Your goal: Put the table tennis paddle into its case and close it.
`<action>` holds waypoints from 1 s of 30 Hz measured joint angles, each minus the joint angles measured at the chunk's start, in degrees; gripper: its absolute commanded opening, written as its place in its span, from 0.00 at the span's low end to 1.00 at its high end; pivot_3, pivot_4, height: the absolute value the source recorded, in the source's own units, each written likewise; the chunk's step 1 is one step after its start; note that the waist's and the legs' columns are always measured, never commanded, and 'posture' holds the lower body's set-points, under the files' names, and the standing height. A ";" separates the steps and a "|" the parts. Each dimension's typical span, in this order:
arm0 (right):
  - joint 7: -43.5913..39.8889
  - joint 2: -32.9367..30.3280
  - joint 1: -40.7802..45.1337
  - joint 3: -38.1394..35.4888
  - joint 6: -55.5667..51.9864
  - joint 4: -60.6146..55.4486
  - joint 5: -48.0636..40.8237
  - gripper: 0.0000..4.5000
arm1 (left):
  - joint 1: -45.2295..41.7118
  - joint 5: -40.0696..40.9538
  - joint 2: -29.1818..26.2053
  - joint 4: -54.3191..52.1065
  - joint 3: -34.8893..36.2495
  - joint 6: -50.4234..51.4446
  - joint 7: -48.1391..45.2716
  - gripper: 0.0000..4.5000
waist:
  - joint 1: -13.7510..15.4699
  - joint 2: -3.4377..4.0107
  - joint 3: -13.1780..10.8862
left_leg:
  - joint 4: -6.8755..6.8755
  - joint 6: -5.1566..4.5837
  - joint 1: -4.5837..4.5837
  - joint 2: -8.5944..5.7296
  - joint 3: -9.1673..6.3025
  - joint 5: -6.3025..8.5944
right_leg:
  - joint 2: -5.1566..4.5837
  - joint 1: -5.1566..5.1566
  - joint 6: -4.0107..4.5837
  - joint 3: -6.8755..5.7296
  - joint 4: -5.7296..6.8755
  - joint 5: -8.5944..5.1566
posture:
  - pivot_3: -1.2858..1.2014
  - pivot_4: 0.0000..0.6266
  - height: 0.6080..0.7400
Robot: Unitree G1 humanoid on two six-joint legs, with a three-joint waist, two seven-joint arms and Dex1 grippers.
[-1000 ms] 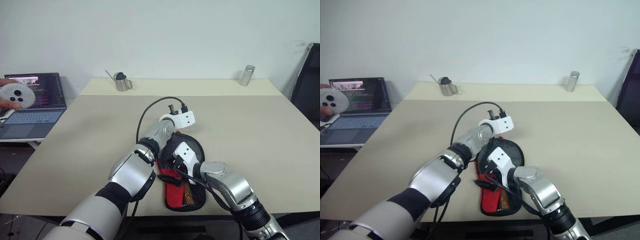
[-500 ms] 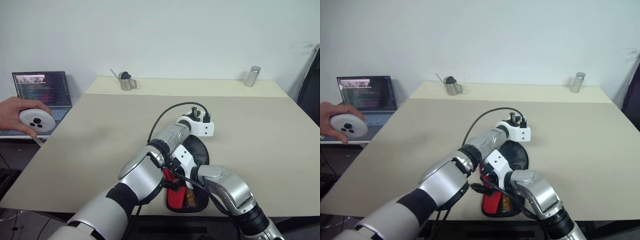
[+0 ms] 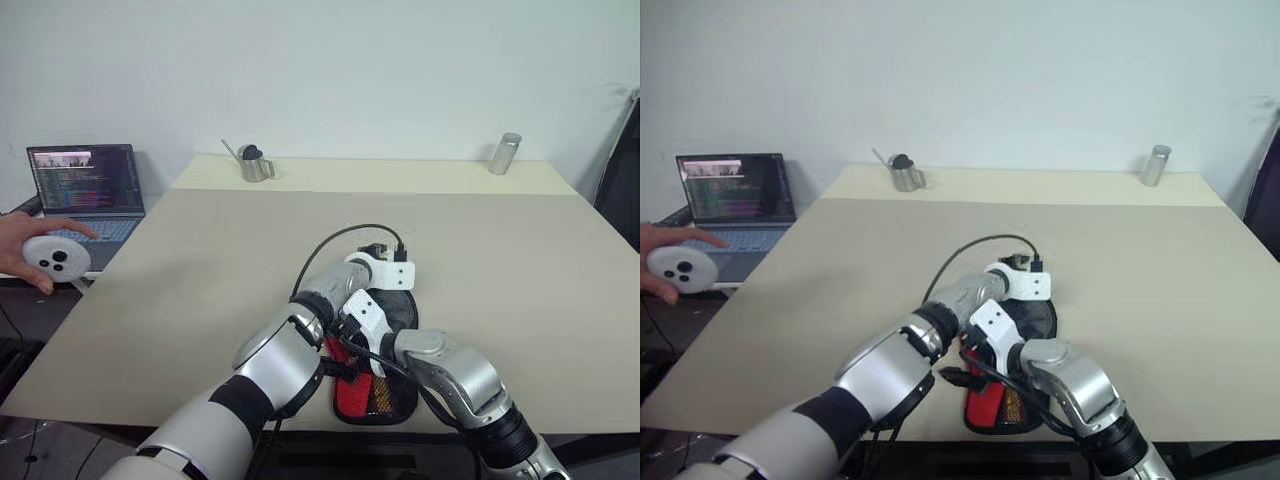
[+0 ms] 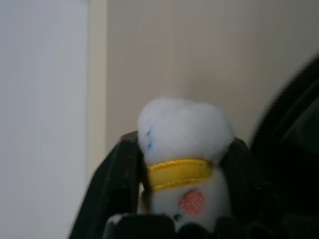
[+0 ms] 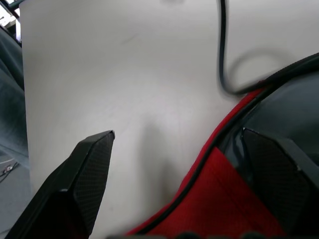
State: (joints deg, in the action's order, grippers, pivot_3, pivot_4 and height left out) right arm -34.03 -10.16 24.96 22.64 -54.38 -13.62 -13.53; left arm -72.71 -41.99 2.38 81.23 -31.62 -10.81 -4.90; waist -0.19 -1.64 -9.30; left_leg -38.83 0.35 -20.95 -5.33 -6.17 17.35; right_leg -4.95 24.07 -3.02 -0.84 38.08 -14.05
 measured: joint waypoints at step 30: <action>-13.30 -16.13 2.18 -4.60 10.14 3.85 -3.78 1.00 | -4.17 28.53 -15.11 -11.58 21.68 -12.19 -47.44 0.99 | -0.27 0.15 0.13 | -0.03 -0.06 -0.26 0.00 -0.01 0.03 | 0.00 0.16 0.00 -0.05 -0.11 0.00 | 0.52 0.24 1.00</action>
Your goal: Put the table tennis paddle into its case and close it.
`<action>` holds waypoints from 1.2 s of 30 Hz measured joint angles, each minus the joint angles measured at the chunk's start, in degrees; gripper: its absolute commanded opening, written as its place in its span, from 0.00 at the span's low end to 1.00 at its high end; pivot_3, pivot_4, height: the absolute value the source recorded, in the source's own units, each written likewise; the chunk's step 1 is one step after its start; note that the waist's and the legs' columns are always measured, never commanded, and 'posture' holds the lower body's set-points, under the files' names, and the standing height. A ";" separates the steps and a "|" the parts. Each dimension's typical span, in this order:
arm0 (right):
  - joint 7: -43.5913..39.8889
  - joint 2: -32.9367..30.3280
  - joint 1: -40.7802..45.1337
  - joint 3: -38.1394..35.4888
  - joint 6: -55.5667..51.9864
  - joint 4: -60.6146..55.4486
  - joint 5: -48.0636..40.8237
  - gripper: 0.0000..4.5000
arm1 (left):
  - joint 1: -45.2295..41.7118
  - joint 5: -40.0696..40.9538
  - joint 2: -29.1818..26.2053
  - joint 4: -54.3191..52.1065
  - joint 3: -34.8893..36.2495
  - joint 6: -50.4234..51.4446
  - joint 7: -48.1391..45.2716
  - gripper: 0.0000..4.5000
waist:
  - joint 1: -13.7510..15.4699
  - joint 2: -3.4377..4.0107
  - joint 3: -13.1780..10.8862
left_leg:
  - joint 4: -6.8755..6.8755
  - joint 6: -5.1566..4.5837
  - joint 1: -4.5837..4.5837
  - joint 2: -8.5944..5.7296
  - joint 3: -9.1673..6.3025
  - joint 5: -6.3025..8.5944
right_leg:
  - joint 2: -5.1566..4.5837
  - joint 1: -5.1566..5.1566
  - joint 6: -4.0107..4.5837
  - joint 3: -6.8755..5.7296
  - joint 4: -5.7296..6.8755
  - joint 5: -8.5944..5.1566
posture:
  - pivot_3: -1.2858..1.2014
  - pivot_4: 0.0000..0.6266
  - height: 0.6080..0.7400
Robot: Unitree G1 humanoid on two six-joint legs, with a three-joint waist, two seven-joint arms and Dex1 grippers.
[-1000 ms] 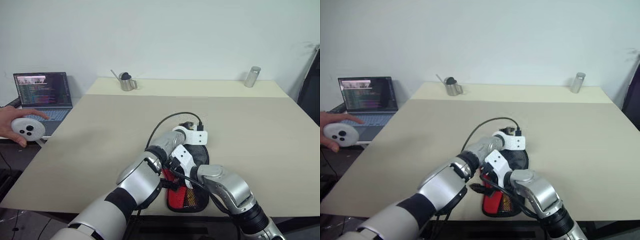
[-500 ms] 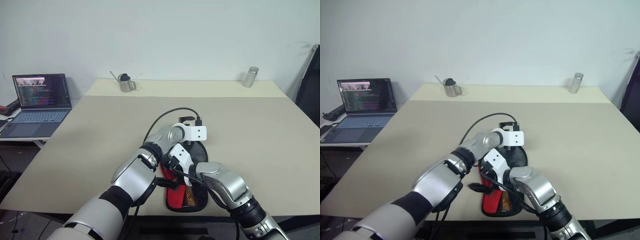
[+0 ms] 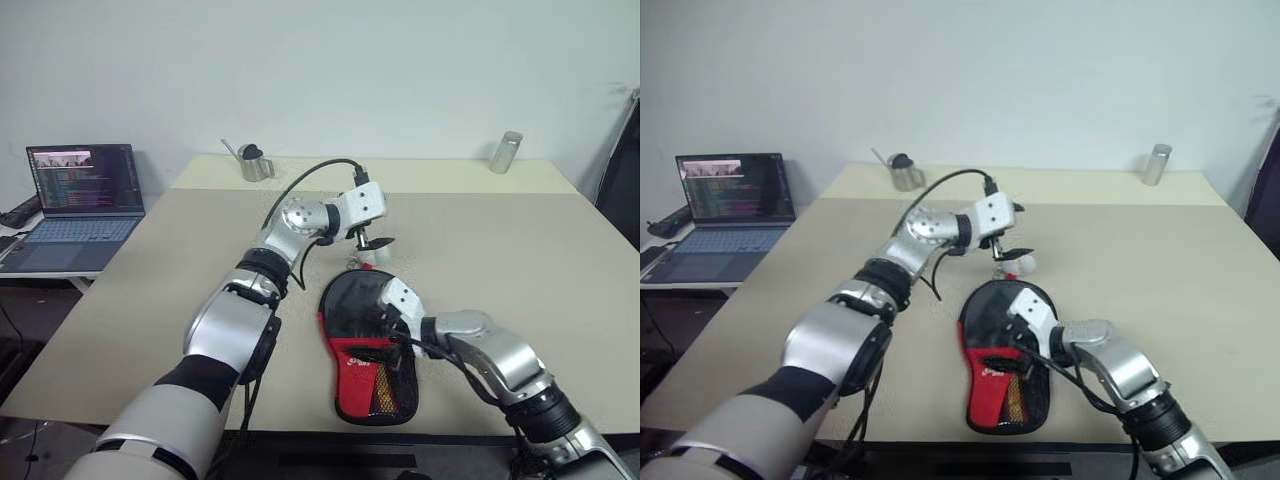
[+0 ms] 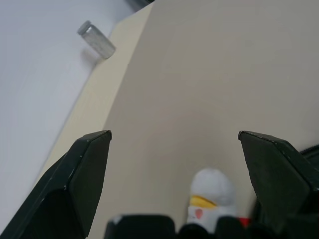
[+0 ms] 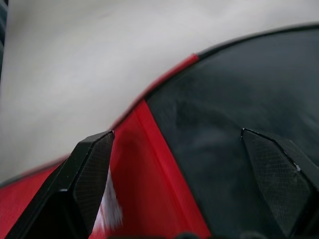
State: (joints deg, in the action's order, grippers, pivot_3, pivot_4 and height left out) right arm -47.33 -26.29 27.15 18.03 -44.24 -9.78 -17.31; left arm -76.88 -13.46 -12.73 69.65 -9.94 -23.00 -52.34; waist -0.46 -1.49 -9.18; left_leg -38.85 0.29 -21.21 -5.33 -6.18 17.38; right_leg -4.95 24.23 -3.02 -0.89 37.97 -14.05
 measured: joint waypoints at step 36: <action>8.59 12.55 43.32 -13.44 32.51 72.24 11.94 1.00 | 41.67 17.35 -1.78 -44.78 2.15 36.93 -2.04 0.99 | -1.78 0.24 0.09 | 0.02 -0.06 0.22 0.08 0.12 0.03 | -0.08 -0.09 0.09 0.37 0.08 0.04 | 0.52 0.24 1.00</action>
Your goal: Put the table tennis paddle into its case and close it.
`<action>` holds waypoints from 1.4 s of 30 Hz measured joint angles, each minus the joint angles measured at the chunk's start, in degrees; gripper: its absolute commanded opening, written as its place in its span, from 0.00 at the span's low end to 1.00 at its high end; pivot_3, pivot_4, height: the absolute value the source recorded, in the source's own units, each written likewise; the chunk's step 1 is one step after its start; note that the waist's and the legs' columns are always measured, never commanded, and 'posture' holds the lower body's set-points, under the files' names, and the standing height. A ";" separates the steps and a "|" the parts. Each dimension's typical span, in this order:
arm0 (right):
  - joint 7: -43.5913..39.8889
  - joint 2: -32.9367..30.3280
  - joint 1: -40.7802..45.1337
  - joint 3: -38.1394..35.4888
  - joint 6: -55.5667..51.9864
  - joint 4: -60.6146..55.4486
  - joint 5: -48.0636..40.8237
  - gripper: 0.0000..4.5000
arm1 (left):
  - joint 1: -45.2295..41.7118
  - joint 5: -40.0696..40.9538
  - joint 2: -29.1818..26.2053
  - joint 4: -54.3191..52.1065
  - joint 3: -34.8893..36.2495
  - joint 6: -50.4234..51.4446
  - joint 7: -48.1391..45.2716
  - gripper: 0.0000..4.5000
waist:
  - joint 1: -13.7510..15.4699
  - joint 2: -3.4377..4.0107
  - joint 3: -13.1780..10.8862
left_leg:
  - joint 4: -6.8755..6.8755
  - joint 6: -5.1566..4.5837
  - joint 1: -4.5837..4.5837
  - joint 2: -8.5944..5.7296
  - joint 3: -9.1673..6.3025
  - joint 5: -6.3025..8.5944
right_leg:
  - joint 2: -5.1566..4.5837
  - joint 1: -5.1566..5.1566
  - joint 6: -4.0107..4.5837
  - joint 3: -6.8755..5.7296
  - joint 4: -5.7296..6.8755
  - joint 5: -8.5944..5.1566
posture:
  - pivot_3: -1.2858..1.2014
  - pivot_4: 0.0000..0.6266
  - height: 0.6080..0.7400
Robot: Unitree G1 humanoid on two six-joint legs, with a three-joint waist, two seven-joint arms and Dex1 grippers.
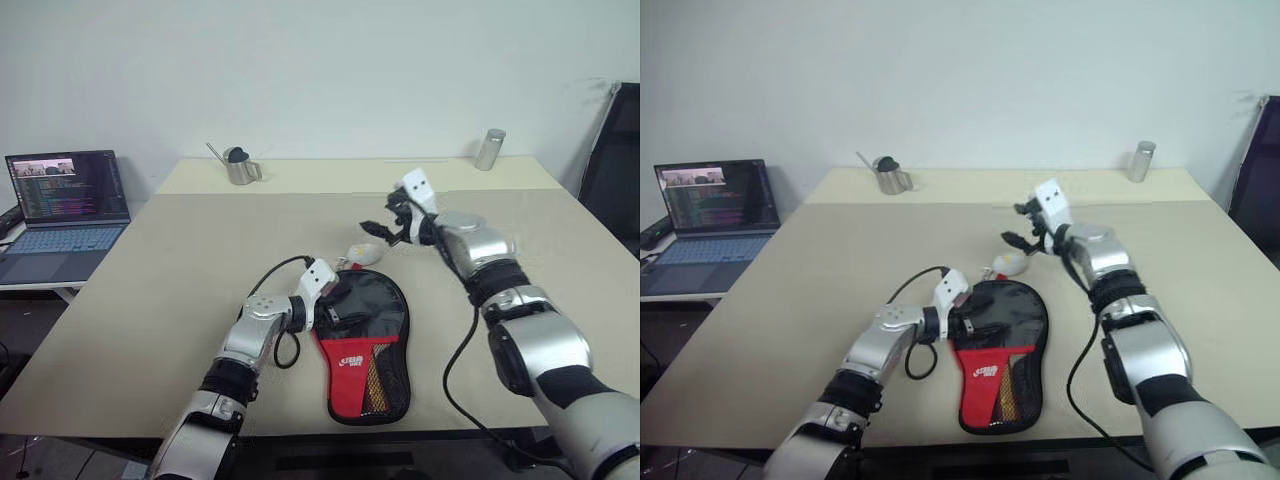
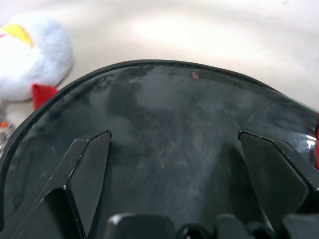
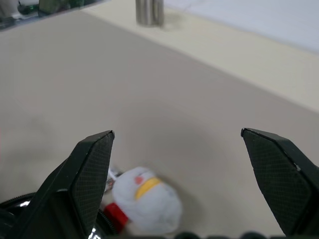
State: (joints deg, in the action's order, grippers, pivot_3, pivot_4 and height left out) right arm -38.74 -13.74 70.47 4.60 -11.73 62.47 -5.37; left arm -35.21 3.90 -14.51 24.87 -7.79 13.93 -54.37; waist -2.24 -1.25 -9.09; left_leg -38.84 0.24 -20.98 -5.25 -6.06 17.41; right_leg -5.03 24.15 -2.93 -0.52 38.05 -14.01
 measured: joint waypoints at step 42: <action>20.65 9.51 0.45 -5.58 5.19 14.57 8.89 0.00 | 10.50 4.08 -5.20 -20.85 -0.69 14.07 8.91 1.00 | -0.99 0.15 0.02 | 0.03 0.01 0.03 -0.01 -0.03 0.00 | 0.02 -0.01 0.02 0.03 0.03 0.00 | 0.52 0.24 1.00</action>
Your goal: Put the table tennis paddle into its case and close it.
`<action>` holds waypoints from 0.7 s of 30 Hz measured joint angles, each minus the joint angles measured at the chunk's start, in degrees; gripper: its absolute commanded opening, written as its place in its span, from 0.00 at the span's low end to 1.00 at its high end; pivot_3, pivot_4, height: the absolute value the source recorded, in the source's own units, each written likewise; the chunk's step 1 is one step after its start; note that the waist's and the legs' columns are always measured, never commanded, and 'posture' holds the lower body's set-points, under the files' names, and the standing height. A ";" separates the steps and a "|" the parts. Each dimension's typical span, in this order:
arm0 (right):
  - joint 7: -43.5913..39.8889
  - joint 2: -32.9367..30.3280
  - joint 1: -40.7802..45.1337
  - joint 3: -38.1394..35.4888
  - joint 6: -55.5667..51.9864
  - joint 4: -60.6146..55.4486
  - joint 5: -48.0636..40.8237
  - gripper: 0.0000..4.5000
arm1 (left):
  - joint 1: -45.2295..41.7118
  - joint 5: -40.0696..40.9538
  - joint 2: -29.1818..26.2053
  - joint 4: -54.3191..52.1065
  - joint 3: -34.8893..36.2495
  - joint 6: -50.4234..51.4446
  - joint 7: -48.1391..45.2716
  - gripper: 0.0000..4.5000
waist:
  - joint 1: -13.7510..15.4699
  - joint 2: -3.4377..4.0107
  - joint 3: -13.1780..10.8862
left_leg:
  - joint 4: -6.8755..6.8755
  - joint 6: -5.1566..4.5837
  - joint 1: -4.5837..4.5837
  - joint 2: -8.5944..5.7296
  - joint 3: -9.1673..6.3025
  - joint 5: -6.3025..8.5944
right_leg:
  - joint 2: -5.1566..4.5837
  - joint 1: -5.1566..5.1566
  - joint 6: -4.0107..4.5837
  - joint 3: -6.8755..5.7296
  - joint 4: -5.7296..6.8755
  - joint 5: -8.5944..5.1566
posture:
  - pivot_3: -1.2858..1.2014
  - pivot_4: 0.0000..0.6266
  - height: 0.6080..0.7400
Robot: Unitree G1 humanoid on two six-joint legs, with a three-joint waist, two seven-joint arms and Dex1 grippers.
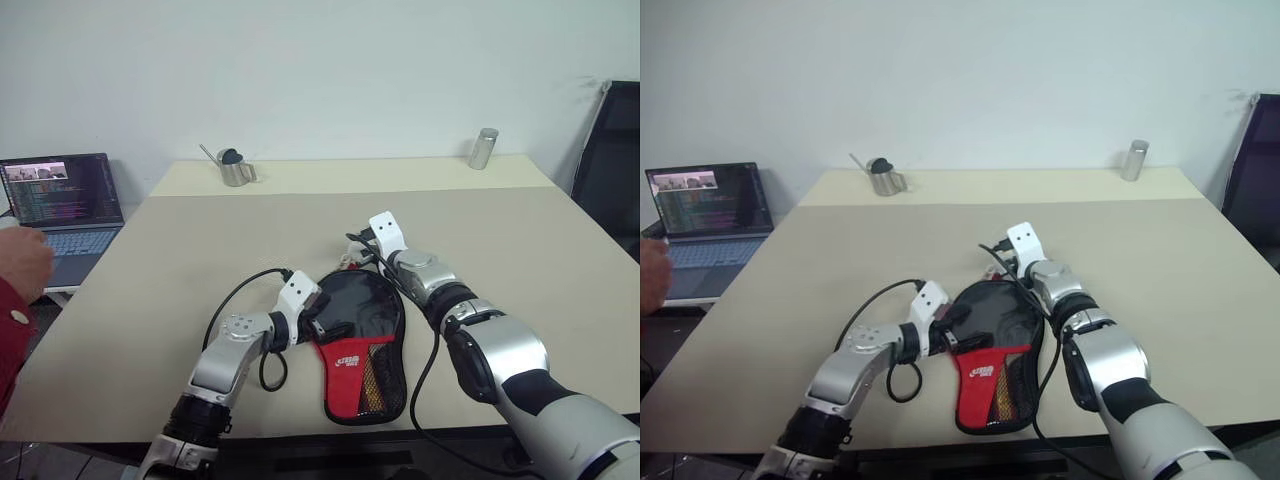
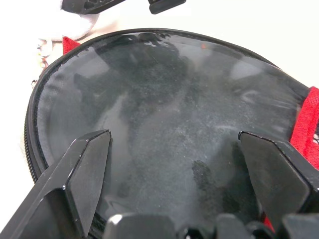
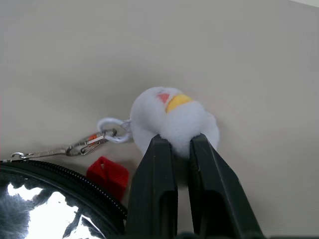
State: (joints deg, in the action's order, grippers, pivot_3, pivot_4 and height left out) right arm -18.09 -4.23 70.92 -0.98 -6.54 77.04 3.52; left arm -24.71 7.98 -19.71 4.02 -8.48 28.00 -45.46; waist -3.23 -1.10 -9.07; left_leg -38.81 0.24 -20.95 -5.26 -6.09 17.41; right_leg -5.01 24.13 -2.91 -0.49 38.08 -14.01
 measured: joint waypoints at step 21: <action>0.19 -11.54 1.20 3.28 -2.63 -0.39 4.98 0.00 | -5.86 -0.55 3.61 10.36 -2.46 -6.42 -0.17 1.00 | 1.76 0.10 -0.04 | -0.02 0.00 -0.02 -0.10 -0.07 -0.01 | -0.06 -0.09 0.00 -0.08 -0.05 0.00 | 0.52 0.24 1.00</action>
State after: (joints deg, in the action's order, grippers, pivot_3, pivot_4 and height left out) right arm -17.91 -15.76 72.12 2.30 -9.17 76.64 8.50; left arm -30.58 7.43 -16.10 14.37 -10.94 21.58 -45.63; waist -1.47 -1.00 -9.11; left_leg -38.83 0.24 -20.97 -5.36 -6.16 17.40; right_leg -5.07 24.05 -2.91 -0.57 38.03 -14.01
